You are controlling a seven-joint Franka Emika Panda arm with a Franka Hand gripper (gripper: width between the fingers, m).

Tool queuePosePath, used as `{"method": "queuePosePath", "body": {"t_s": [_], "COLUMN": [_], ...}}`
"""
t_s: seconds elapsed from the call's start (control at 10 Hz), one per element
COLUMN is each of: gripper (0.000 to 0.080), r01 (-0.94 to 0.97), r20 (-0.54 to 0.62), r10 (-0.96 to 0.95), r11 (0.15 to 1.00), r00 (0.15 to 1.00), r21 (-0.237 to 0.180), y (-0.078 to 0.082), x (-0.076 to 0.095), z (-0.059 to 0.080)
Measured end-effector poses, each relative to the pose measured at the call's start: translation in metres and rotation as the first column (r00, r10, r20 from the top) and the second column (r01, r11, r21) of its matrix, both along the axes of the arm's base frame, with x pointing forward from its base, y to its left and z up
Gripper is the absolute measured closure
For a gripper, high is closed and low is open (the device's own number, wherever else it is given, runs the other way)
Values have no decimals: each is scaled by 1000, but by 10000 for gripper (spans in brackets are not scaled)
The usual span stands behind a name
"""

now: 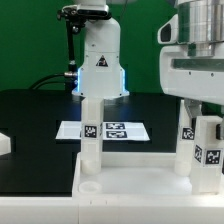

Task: Assemble desk

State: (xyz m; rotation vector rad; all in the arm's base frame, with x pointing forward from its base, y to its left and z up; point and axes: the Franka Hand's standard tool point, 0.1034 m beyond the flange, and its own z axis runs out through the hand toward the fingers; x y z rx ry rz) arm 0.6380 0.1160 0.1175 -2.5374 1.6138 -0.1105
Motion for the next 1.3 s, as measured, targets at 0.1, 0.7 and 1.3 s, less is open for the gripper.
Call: {"method": "queuePosePath", "body": {"t_s": [0.1, 0.7, 1.3], "gripper": [255, 150, 515], "r01": [-173, -733, -755], "r20": [15, -4, -20], "r10": [174, 741, 762], "r11": [985, 664, 638], "r00": [985, 672, 648], "r21": [-22, -146, -151], "y": [2, -5, -3], "x": [0, 2, 0], "z": [4, 2, 0]}}
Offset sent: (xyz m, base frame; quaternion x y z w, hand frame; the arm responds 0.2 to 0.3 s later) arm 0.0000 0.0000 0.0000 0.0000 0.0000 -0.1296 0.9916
